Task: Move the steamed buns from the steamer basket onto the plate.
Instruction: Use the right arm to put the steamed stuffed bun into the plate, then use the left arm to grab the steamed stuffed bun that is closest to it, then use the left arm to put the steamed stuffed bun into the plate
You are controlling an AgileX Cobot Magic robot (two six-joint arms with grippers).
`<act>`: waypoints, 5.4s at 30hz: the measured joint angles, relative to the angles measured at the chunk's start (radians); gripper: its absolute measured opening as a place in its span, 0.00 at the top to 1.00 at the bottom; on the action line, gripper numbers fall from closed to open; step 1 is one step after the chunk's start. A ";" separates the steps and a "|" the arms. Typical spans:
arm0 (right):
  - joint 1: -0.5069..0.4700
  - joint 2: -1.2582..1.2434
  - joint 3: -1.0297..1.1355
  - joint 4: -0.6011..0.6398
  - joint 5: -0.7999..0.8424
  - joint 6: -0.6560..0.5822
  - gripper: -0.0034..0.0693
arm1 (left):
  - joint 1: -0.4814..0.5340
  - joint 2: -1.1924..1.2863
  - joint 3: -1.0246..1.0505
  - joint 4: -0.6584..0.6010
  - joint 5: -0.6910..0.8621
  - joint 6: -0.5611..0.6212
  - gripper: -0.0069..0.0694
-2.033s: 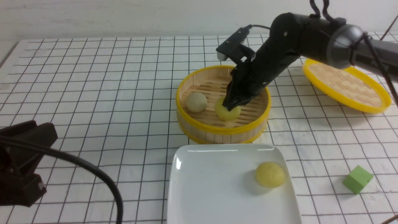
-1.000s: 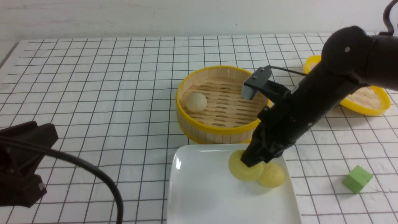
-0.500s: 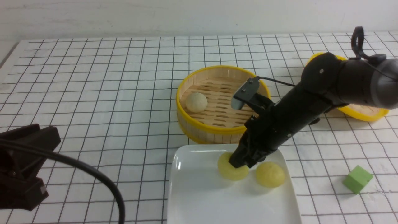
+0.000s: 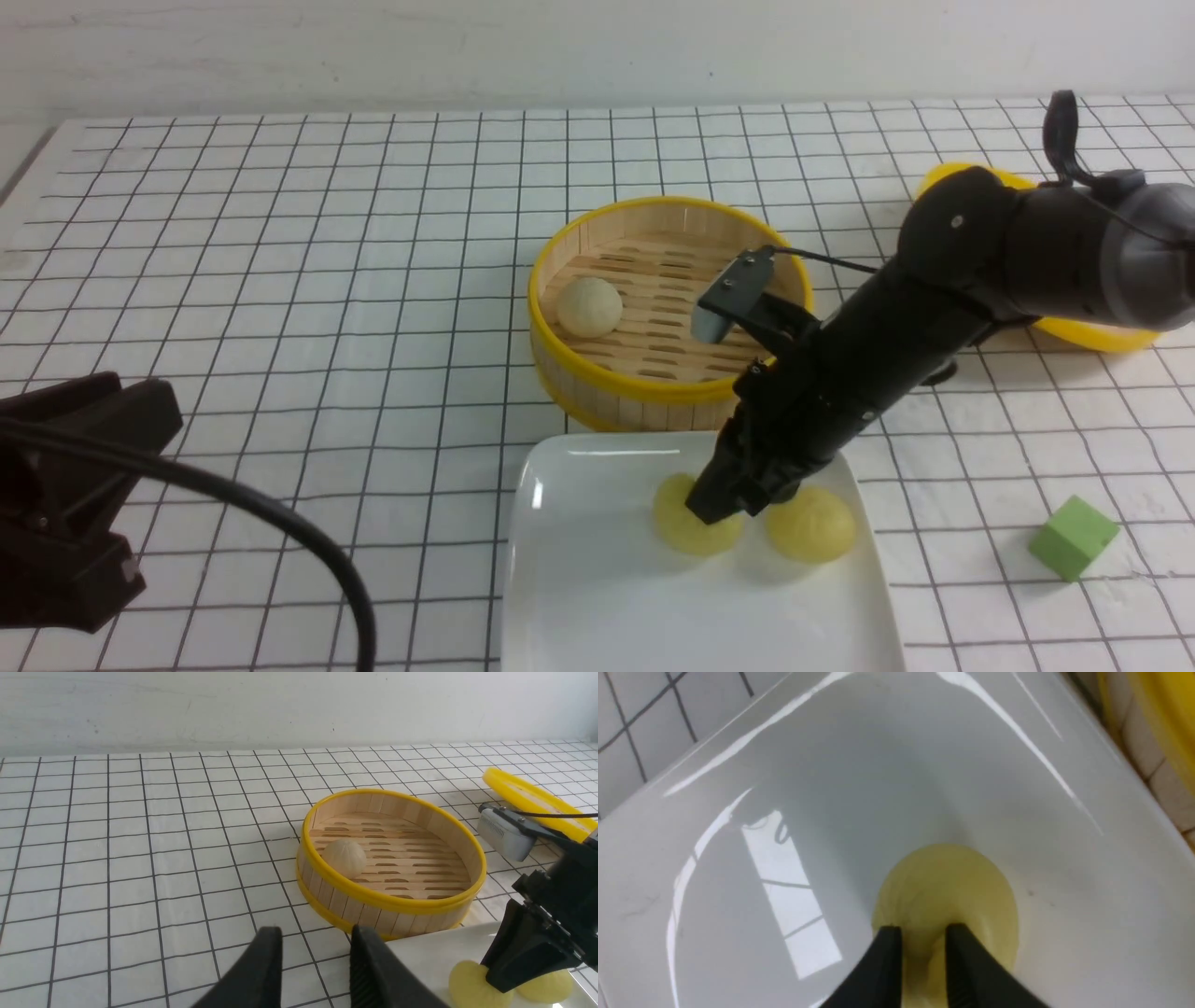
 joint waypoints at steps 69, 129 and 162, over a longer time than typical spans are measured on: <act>-0.001 -0.688 0.060 -0.317 0.281 0.372 0.30 | -0.288 1.506 -0.928 -0.201 0.039 0.602 0.44; -0.001 -0.688 0.082 -0.277 0.250 0.346 0.35 | -0.506 1.130 -0.794 0.281 0.576 -0.026 0.88; -0.001 -0.688 0.082 -0.209 0.267 0.311 0.35 | -0.571 1.294 -0.611 0.358 0.078 -0.015 0.76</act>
